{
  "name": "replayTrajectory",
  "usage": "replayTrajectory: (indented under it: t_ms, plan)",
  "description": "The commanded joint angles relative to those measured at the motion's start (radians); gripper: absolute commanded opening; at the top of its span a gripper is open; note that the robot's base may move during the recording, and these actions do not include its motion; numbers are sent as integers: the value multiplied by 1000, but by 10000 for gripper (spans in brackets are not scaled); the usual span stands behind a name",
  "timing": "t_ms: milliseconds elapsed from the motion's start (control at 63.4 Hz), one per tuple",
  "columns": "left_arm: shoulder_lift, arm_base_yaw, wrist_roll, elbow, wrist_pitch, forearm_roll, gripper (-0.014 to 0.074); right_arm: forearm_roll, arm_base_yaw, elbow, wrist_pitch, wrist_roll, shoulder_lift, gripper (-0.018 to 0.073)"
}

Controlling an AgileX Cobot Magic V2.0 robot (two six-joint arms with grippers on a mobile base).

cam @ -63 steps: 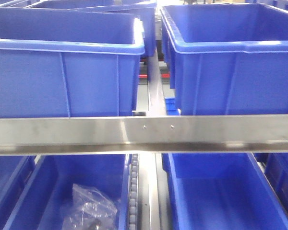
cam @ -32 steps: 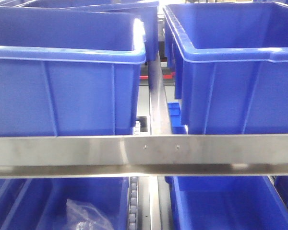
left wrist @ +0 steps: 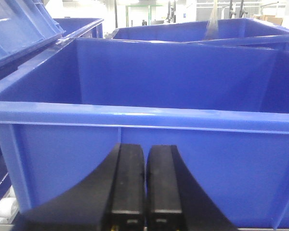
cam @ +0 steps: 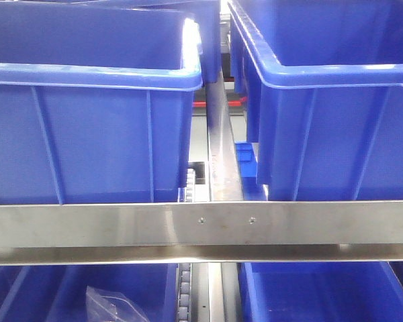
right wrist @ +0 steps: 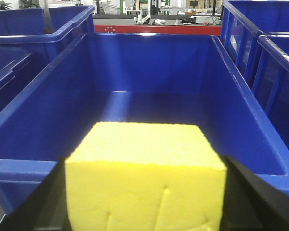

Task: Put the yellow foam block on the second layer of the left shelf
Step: 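Lower the block into the blue bin and open the right gripper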

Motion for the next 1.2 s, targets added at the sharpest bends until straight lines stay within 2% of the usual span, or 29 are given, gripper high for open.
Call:
replayTrajectory:
  t_ms: [0,537,726,899,1184]
  plan:
    - [-18,-4,-3,27,-81,-6,124,2,-6,-29,-93,-3,8,505]
    - [-18,-4,-3,27,-81,-6,124,2,-6,-29,-111,-3,9,505]
    - [-18,-4,-3,27,-81,-6,124,2,-6,-29,5,-3,10,505]
    - [-18,-4,-3,27,-81,-6,124,2,-6,-43,2,-3,16,505]
    - [-18,-4,-3,27,-81,-6,124,2,-6,-191,-3,-4,211,505]
